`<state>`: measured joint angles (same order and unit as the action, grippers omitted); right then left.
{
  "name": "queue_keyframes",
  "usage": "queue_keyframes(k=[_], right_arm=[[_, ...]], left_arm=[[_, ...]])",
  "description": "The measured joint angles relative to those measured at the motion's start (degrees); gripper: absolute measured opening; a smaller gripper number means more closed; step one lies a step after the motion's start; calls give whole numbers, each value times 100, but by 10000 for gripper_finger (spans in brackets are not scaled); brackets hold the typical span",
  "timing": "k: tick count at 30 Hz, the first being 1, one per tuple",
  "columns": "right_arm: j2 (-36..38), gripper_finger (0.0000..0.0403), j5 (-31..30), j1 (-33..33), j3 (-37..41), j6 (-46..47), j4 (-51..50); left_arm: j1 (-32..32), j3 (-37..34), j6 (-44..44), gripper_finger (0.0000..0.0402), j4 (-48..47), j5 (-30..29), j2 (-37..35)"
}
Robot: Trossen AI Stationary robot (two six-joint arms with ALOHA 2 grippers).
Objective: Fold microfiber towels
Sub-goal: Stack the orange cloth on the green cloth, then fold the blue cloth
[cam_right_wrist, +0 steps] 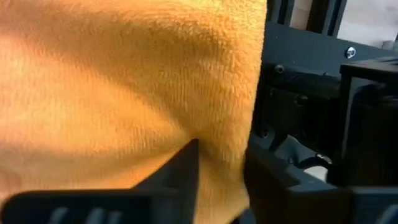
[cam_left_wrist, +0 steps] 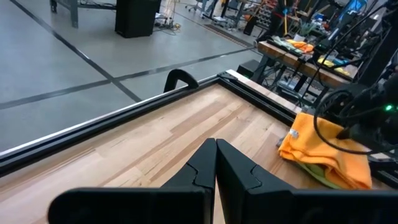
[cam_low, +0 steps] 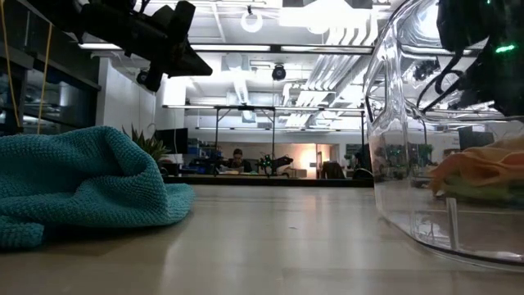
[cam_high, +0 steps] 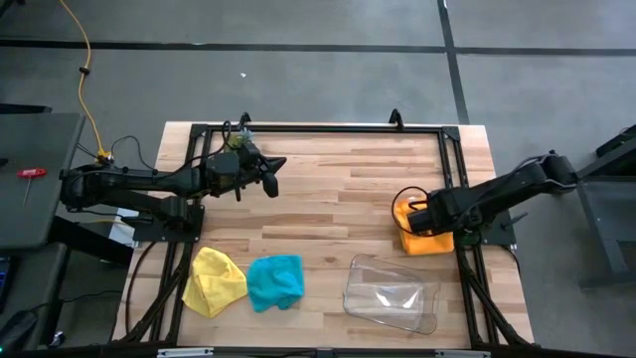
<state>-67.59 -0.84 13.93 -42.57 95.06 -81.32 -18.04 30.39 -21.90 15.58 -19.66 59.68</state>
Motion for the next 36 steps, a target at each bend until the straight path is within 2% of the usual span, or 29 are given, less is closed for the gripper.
queue_keyframes(k=[3, 6, 10, 12, 15, 18, 21, 23, 26, 29, 31, 36], right_arm=[[20, 152, -20, 0, -272, -166, -409], [20, 179, -98, 0, -611, -414, -733], [33, 189, -350, 0, -1019, -859, -681], [44, 189, -607, 0, -1204, -1129, -356], [94, 188, -1233, 0, -1394, -1795, 916], [140, 189, -1937, -21, -1252, -2698, 2933], [56, 189, -1914, -245, -771, -3675, 5055], [-65, 188, -1629, -440, -375, -4217, 6551], [-312, 189, -1257, -722, 100, -4796, 8607], [-545, 189, -1019, -904, 323, -5460, 10031], [-626, 189, -955, -972, 334, -6017, 10457], [-621, 189, -934, -982, 249, -6913, 10485]], left_arm=[[0, 0, 23, 0, -6, 1, 0], [0, 0, 22, 0, 3, 1, 0], [0, 0, 7, 0, 4, 44, 0], [0, 0, 5, 0, 29, 345, -33], [2, 44, 41, 0, 81, 1120, -217], [64, 135, 158, 0, 51, 2063, -495], [241, 192, 169, 0, 57, 2398, -850], [401, 192, 167, 0, 5, 2329, -1118], [727, 195, 163, 0, -246, 1827, -1466], [1121, 166, 182, 0, -343, 1360, -1648], [1347, 127, 261, 0, -372, 1138, -1695], [1606, 129, 408, 0, -379, 795, -1687]])
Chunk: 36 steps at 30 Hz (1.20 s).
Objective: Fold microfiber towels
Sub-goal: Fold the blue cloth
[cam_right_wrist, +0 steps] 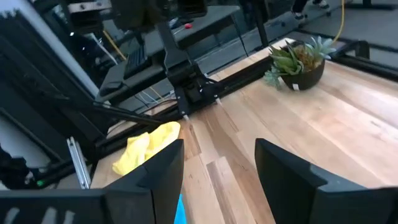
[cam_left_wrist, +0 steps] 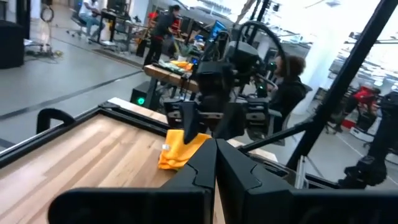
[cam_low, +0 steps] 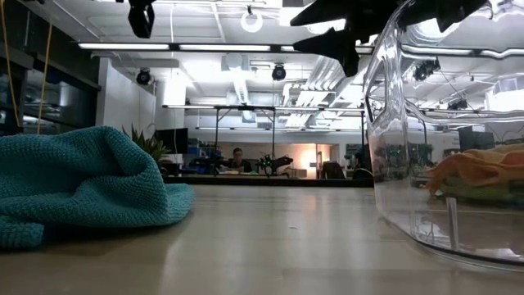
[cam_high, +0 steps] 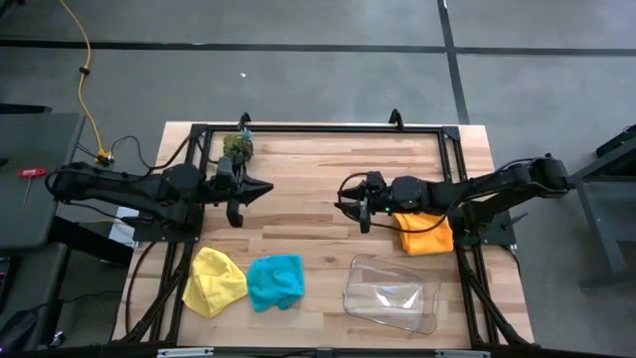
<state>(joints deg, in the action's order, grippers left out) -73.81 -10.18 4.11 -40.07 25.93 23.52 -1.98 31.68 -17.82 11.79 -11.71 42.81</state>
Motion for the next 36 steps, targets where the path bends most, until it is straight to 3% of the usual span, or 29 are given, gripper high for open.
queue_keyframes(k=[4, 7, 16, 22, 29, 36], right_arm=[[9, 189, 90, 1, -2, -41, -60], [9, 189, 191, 3, -2, -31, -151], [7, 189, 274, 16, -2, -32, -230], [9, 189, 273, 16, -2, 143, -450], [7, 189, 272, 16, -2, 256, -681], [7, 189, 270, 16, -2, 226, -763]], left_arm=[[-3, 17, -573, 7, -92, -427, 77], [-64, 291, -792, 30, -886, -336, 232], [315, 1390, 3, 163, -3646, 1547, 1596], [783, 1110, 771, 212, -4020, 2969, 2664], [1295, 502, 945, 207, -3401, 2689, 3814], [1593, 342, 600, 184, -3236, 2181, 4248]])
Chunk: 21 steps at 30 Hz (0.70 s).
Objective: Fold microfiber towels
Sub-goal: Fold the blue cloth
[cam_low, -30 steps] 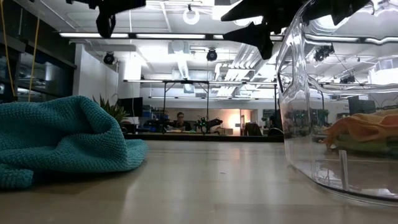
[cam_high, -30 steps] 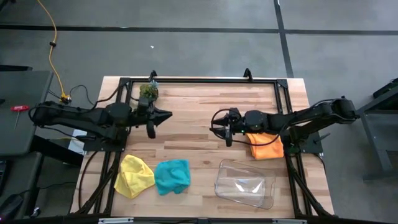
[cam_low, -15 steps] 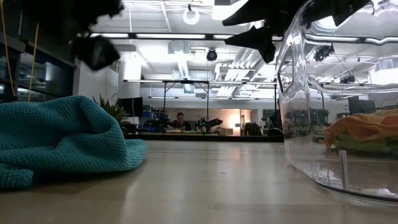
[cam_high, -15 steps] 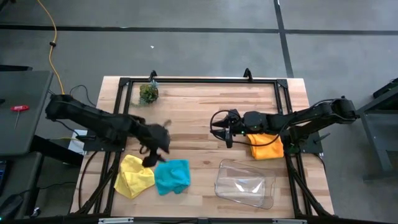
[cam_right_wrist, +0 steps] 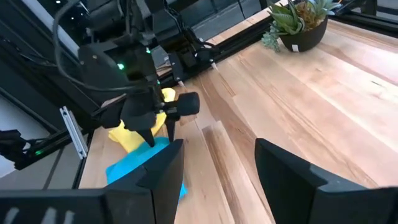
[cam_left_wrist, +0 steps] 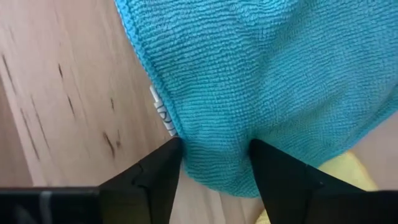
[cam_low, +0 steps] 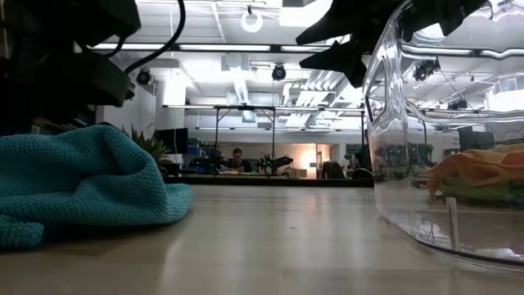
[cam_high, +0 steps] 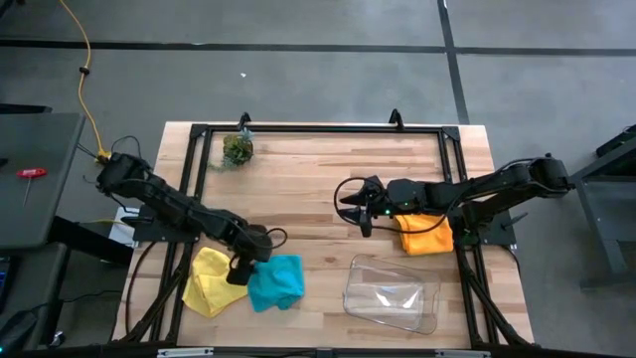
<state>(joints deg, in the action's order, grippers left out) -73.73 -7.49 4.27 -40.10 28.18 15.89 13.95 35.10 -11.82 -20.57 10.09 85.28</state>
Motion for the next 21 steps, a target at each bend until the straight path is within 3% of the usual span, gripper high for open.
queue_keyframes(k=[5, 9, 13, 21], right_arm=[[0, 189, -2, 0, 0, -14, -56], [0, 189, -7, 0, 0, -15, -62], [0, 189, -9, 0, 0, -15, -62], [0, 189, -11, -4, 0, -15, -31]], left_arm=[[181, -3, -149, 161, -5, -455, -36], [147, 78, 48, 103, -222, -839, -115], [-499, 588, 608, 15, -606, -1190, -364], [-2155, 1811, 2559, 4, -597, -1209, -552]])
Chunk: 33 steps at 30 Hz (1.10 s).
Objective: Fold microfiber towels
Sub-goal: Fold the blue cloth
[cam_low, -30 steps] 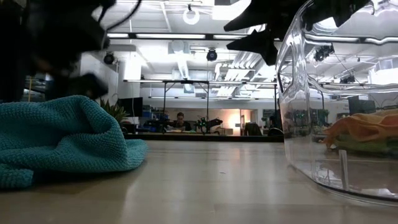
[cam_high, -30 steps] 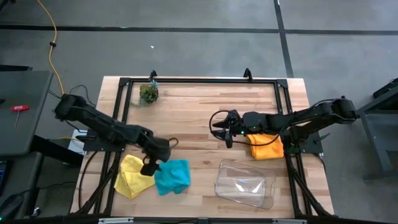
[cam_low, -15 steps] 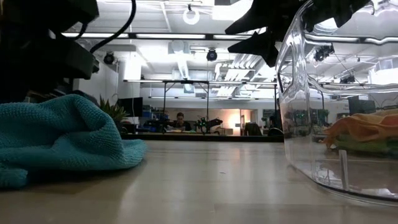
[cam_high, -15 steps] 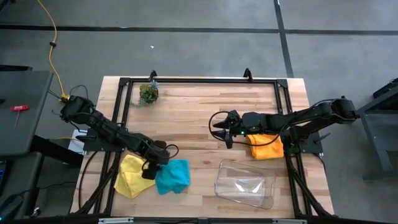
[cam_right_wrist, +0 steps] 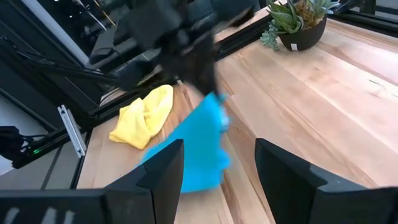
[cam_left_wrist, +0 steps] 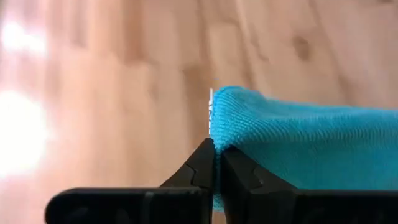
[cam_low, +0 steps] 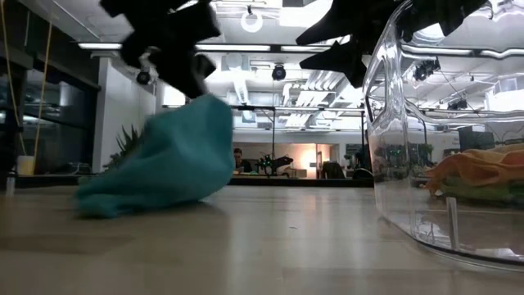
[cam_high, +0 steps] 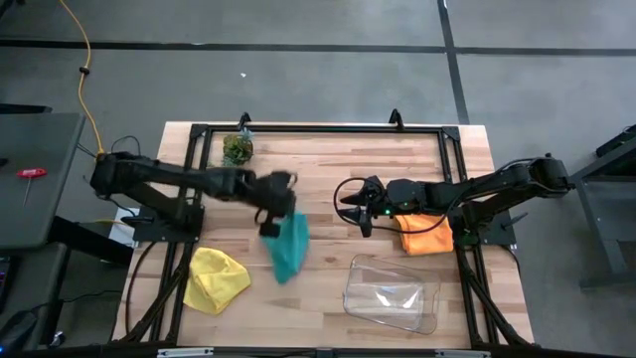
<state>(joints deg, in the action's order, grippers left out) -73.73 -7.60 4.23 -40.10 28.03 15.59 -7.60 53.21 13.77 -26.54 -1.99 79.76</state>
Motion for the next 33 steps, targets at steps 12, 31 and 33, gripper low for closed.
queue_keyframes(k=[12, 31, 33], right_arm=[[0, 189, -296, -20, 0, 13, 237], [-5, 189, -304, -9, -2, 31, -616], [-50, 189, -269, -9, -2, -131, -862]], left_arm=[[-1029, 2149, 1407, 1, -475, -842, 198], [553, -113, -739, 0, 255, -1235, -76], [656, -499, -1248, 0, 690, -1273, -76]])
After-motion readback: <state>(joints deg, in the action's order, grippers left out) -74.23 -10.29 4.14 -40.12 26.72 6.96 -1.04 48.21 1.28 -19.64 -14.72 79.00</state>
